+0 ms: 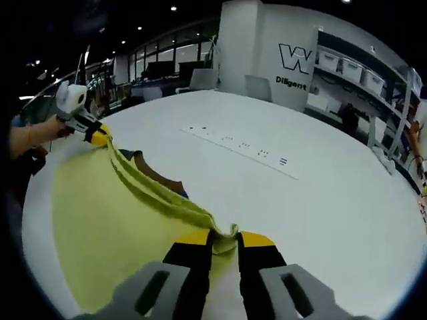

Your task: Fold the garment on the visible template until the final outline fits inside the template.

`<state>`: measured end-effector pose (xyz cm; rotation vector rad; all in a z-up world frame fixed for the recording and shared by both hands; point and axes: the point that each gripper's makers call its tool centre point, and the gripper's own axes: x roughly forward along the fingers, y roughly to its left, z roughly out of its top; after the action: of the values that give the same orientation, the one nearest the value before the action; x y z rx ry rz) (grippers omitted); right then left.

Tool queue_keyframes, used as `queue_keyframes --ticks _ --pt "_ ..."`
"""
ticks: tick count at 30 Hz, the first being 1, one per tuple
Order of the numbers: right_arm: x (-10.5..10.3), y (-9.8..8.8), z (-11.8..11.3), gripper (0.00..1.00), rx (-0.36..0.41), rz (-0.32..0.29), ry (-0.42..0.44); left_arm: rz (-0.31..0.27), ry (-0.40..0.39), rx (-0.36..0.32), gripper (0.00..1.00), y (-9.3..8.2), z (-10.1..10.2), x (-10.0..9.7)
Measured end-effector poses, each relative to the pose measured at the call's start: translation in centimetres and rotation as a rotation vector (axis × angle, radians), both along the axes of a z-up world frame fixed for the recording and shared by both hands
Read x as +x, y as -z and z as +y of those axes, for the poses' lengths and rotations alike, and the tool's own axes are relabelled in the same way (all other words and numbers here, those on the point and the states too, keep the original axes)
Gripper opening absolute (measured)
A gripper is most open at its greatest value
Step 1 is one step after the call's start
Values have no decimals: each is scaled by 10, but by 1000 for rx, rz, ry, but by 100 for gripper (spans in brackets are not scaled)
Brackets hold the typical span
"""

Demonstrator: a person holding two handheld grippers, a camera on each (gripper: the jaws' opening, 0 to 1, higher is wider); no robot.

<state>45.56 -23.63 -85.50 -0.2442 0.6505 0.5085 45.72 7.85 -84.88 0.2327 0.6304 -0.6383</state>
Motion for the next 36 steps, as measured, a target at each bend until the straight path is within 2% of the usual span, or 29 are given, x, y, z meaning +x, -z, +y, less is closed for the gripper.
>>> queue_keyframes --ticks 2,4,6,7,9,12,13,15,16,23,26,29,33,36 --pt "3 4 -3 3 20 25 59 3 -35 -8 3 0 2 4" --pt "4 8 -8 4 34 60 114 25 -92 -12 2 3 6 7" --pt "7 9 -13 4 39 64 153 40 -106 -23 2 4 5 7" --pt "7 9 -11 4 34 63 143 67 -139 -34 2 8 6 8" --pt "6 11 -11 4 23 67 154 76 -147 -32 2 10 6 9" --pt "5 12 -17 6 7 79 211 106 -200 -41 3 11 9 11" --pt "5 12 -18 7 27 84 245 106 -211 -39 3 11 10 13" --pt "4 11 -19 6 30 83 254 103 -237 -4 3 14 15 14" --pt "4 11 -19 6 24 79 258 90 -222 3 2 13 13 15" --pt "7 10 -20 7 15 71 298 104 -224 14 3 11 15 13" --pt "6 7 -20 11 57 78 343 113 -234 14 10 8 18 11" --pt "3 4 -18 24 127 97 392 125 -214 -10 25 4 13 6" --pt "-1 -2 -14 26 160 90 383 107 -201 -2 33 -4 13 3" --pt "-5 -8 -11 37 188 88 390 102 -194 -15 42 -9 9 1"
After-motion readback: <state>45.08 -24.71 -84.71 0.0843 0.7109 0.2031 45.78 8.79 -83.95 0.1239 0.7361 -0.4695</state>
